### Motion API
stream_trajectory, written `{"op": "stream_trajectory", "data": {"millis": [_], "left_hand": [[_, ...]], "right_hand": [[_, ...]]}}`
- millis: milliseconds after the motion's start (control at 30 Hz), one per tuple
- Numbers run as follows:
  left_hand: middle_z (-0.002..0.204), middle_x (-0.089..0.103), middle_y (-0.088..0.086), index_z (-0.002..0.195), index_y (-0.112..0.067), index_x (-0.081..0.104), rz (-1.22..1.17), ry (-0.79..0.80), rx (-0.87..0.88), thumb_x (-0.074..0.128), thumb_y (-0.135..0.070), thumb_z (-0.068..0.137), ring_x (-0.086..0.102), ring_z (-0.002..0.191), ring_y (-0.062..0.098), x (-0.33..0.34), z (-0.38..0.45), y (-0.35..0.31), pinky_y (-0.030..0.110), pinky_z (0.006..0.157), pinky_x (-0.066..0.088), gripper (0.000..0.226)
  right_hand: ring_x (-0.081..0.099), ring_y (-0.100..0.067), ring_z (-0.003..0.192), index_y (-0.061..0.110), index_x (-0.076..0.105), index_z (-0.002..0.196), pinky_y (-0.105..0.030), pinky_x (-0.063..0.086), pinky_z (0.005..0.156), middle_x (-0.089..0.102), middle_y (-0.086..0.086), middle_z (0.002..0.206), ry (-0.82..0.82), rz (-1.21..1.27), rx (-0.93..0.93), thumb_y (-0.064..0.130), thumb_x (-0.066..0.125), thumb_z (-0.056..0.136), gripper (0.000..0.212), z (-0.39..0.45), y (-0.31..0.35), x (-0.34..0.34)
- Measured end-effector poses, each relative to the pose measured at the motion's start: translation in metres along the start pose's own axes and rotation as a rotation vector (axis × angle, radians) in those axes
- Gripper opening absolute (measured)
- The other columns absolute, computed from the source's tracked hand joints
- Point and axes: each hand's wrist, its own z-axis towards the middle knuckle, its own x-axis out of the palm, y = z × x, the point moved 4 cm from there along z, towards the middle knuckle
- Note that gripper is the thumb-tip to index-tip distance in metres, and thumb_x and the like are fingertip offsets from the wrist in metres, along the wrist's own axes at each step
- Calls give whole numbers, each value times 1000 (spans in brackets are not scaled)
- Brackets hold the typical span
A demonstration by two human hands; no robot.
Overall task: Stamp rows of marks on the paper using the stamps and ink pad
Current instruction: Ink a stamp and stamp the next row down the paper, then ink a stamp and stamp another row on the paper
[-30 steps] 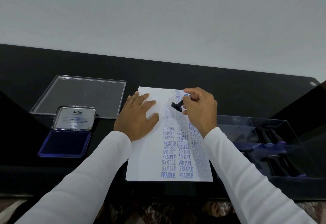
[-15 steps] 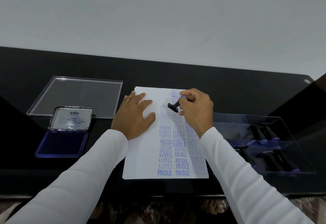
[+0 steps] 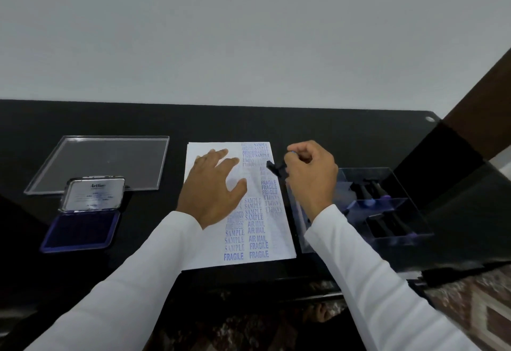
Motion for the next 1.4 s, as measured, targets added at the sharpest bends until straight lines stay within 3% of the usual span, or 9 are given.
{"op": "stream_trajectory", "data": {"millis": [67,233,367,500,600,733,933,1100,1400], "left_hand": [[159,38,-5,143,-31,51,-34,-6,17,50,-63,93,32,148,24,2,-4,-18,48,121,22,60],[159,37,-6,145,-31,49,-42,22,60,51,-64,92,33,147,24,13,-9,-64,46,119,26,63],[159,36,-8,146,-33,47,-52,48,117,54,-58,94,32,147,21,24,-10,-98,42,117,30,58],[157,39,-8,146,-29,49,-91,81,193,55,-53,96,33,145,17,36,-9,-125,38,117,31,56],[157,40,-5,145,-27,50,-107,96,230,56,-49,96,31,146,17,45,-6,-141,40,121,29,54],[155,41,-3,144,-24,52,-111,106,266,59,-44,95,30,147,18,55,-4,-158,39,122,26,53],[154,43,-2,142,-23,54,-126,118,272,60,-42,95,29,147,18,65,-1,-168,40,121,28,52],[155,43,0,143,-21,53,-104,127,270,59,-40,96,29,147,20,67,2,-169,40,122,24,50],[155,43,1,143,-22,53,-87,135,274,57,-36,98,30,147,21,72,2,-163,36,123,16,48]], "right_hand": [[65,-10,74,19,71,84,-6,47,59,69,9,77,-37,-8,-2,11,63,85,11,-1,0,-18],[64,-10,72,18,70,85,-8,47,58,69,5,77,-110,5,41,9,61,84,12,0,-12,-63],[66,-8,73,22,70,87,-20,53,65,70,8,77,-181,-17,87,14,62,82,12,4,-27,-93],[64,-6,73,19,70,90,-6,44,61,69,8,78,-215,-45,107,12,63,82,13,9,-42,-118],[65,-9,78,18,70,90,-11,46,69,69,6,80,-224,-113,87,11,63,80,14,13,-54,-130],[65,-15,82,17,70,90,-26,51,77,68,3,82,-212,-219,55,11,61,78,17,19,-71,-137],[54,-12,82,17,69,99,-14,36,68,61,-1,97,-83,-371,51,10,63,82,19,24,-85,-135],[59,-18,83,21,68,93,-26,47,71,61,-2,99,-35,-443,51,13,61,84,14,25,-88,-127],[56,-20,87,20,67,89,-29,49,72,56,-1,102,2,-503,79,11,62,85,11,27,-89,-124]]}}
